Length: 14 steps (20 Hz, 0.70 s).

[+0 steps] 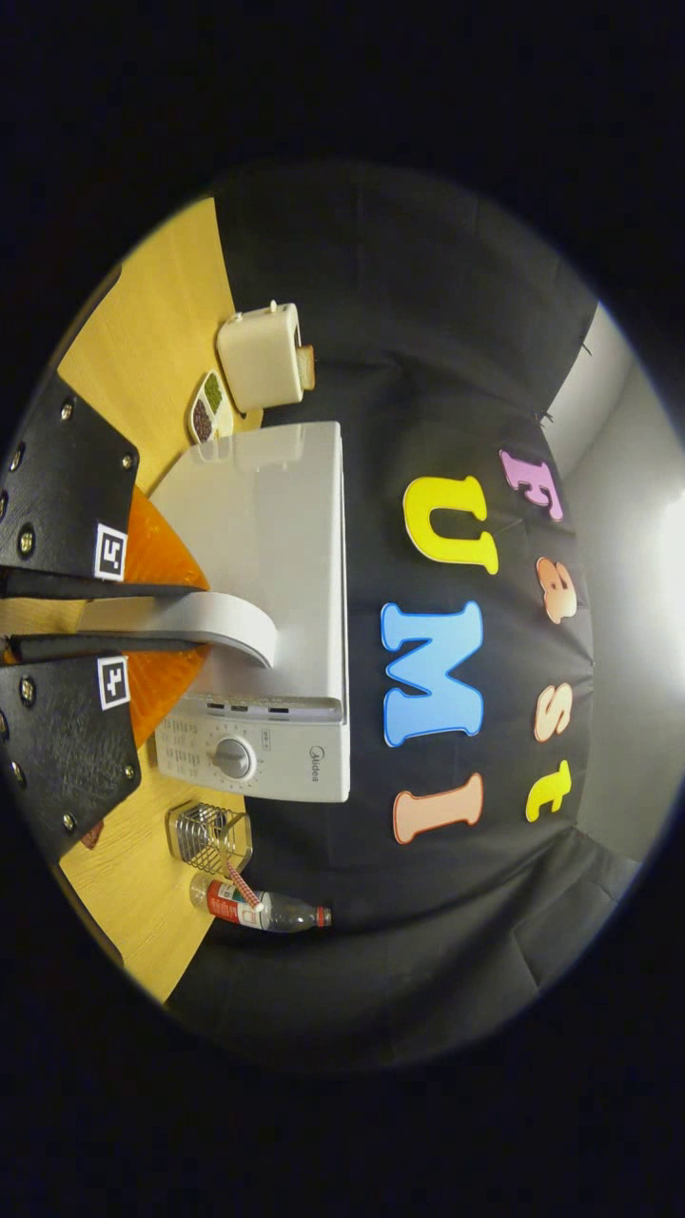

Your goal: Open the microwave, put the food inside, and close the microwave door.

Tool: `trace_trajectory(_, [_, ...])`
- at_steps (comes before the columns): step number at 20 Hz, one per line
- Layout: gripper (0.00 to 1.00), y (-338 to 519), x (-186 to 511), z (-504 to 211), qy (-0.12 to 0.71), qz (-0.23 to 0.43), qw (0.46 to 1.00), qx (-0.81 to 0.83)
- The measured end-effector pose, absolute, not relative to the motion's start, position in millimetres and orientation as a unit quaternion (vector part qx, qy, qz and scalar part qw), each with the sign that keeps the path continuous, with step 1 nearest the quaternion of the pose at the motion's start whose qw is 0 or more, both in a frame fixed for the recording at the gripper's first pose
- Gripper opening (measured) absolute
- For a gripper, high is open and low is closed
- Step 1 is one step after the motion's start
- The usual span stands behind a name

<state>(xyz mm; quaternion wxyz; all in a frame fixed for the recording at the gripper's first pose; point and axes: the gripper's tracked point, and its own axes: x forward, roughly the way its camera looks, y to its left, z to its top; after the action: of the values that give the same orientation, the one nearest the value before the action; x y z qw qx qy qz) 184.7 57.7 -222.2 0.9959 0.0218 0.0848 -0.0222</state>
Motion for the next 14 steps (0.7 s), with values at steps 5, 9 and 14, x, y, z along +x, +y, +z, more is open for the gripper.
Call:
trace_trajectory(5, [0.14, 116, 147, -216, 0.085, 0.021, 0.996, 0.024])
trace_trajectory(9, [0.14, 175, 122, -212, 0.095, 0.050, 0.994, 0.035])
trace_trajectory(14, [0.14, 252, 93, -221, 0.107, 0.077, 0.991, 0.031])
